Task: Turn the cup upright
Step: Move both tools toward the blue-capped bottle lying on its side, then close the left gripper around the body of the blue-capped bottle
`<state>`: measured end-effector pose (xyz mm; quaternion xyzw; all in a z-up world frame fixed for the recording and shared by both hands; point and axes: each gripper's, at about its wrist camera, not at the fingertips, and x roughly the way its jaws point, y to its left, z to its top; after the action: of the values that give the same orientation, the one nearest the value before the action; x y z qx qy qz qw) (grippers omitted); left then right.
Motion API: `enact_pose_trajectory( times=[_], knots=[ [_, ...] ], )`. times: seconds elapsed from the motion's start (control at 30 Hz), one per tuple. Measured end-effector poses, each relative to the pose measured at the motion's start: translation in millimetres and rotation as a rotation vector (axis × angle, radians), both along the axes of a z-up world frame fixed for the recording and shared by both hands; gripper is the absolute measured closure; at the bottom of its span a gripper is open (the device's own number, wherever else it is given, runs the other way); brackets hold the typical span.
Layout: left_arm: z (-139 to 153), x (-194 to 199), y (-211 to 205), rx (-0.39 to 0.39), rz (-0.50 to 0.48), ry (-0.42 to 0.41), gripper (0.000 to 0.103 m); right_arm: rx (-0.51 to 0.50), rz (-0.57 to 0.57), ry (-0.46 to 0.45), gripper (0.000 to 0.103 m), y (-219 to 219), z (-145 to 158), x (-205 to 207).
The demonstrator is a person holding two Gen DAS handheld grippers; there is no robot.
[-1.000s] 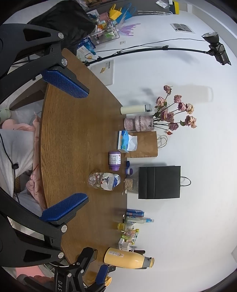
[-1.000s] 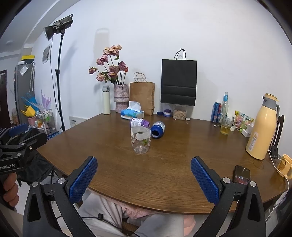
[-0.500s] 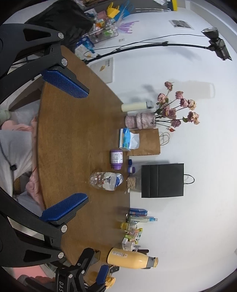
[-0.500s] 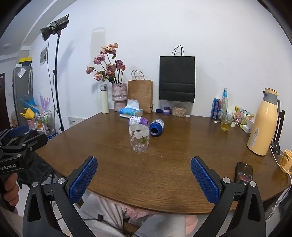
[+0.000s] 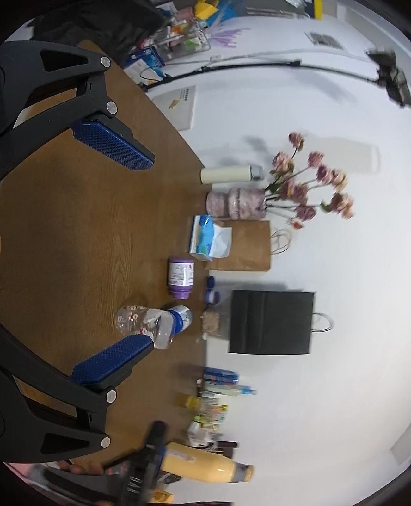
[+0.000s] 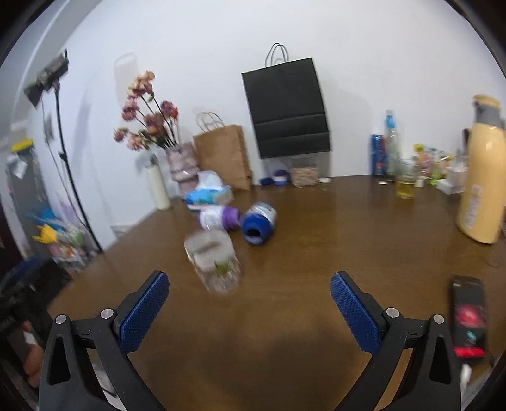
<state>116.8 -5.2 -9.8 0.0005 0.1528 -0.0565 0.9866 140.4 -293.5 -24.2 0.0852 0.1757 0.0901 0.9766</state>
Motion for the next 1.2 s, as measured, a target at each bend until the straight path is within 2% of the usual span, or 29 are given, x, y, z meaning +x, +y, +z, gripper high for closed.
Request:
enact_pose_trajectory(
  times=[0.07,0.2,0.37,0.47,0.57,0.6,0.67,0.73,0.8,0.93,0.97,1.07,1.13,1.2],
  knots=[
    [1.3,22.6,-1.9,0.017,-0.07,0.021,0.0,0.009,0.008,0.037,0.0,-4.8,-0.1,24.4],
    [9.2,66.8,-5.6,0.028,-0.1,0.057,0.0,-0.029,0.014,0.141,0.0,-4.4,1.1,71.6],
    [11.9,144.8,-9.2,-0.011,-0.169,0.154,0.0,-0.096,-0.016,0.207,0.0,1.4,9.1,135.7],
    [6.4,190.8,-9.6,-0.054,-0.174,0.226,0.0,-0.103,0.048,0.262,0.0,11.2,2.5,180.1],
    [0.3,226.5,-14.1,-0.054,-0.198,0.252,0.0,-0.106,0.129,0.305,0.002,25.8,-6.2,223.2],
    [-1.9,236.1,-16.0,-0.047,-0.195,0.263,0.0,-0.128,0.163,0.312,0.003,33.1,-9.0,237.5],
    [-9.4,256.0,-19.8,-0.045,-0.202,0.309,0.0,-0.186,0.163,0.331,0.01,43.6,-14.4,259.6],
    [-14.5,267.7,-22.2,-0.049,-0.207,0.335,0.0,-0.221,0.173,0.355,0.011,50.5,-21.1,278.8],
    [-18.2,277.8,-24.8,-0.048,-0.213,0.347,0.0,-0.25,0.154,0.393,0.019,54.1,-31.1,294.0],
    [-20.4,290.2,-29.4,-0.041,-0.222,0.357,0.0,-0.215,0.189,0.446,0.025,51.6,-48.9,305.3],
    [-20.4,293.1,-30.7,-0.04,-0.223,0.36,0.0,-0.207,0.197,0.448,0.036,49.3,-51.8,305.2],
    [-18.5,297.4,-37.7,-0.031,-0.232,0.353,0.0,-0.165,0.234,0.452,0.045,37.8,-55.3,306.1],
    [-15.5,300.5,-45.8,-0.028,-0.254,0.355,0.0,-0.143,0.248,0.45,0.058,27.6,-51.1,301.1],
    [-11.5,305.1,-57.8,-0.025,-0.288,0.366,0.0,-0.146,0.269,0.432,0.092,17.1,-43.6,293.3]
  ],
)
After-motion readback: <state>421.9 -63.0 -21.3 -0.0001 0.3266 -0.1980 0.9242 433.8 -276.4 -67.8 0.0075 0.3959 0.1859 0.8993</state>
